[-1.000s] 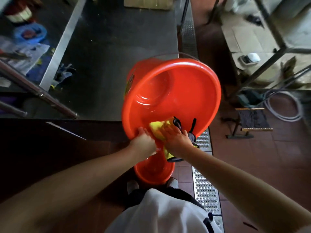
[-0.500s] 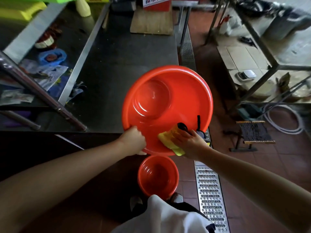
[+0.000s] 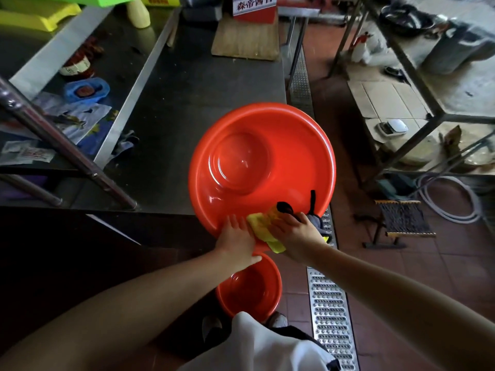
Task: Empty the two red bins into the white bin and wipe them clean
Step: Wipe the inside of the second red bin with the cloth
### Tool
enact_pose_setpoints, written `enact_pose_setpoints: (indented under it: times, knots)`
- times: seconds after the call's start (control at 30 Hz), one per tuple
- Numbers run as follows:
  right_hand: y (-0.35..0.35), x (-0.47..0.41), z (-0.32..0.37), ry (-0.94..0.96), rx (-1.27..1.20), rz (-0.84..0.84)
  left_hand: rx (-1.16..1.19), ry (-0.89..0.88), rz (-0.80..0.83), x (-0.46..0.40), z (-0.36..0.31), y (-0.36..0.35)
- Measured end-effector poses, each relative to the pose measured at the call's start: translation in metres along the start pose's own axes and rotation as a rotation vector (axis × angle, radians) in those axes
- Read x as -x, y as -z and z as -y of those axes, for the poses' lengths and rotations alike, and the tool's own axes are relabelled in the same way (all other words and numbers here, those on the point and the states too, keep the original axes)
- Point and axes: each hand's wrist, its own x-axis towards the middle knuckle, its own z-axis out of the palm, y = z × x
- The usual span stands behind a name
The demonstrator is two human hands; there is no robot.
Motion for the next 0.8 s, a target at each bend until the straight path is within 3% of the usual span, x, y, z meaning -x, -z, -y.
enact_pose_setpoints:
  times: [0.07,0.23,0.4,0.6,0.7,0.8]
  knots:
    - [-0.003,0.000,0.000,-0.016,-0.040,0.000,0.055,0.035,-0.046,-0.009,-0.006,0.001]
    - [-0.012,-0.004,0.005,-0.131,-0.200,0.245,0.014,-0.023,-0.083,-0.015,-0.002,-0.007]
    - [-0.033,-0.015,-0.004,-0.170,-0.121,0.297,-0.060,-0.112,-0.073,-0.009,0.005,-0.011]
    - [-0.043,-0.044,-0.021,-0.393,-0.186,0.410,-0.102,-0.175,-0.094,-0.003,0.006,-0.007]
    - [-0.051,-0.049,0.019,-0.308,-0.379,0.404,-0.118,-0.199,-0.086,-0.005,0.008,-0.011]
    - [-0.059,-0.048,0.002,-0.201,-0.298,0.376,-0.132,-0.186,-0.077,-0.004,0.006,-0.019]
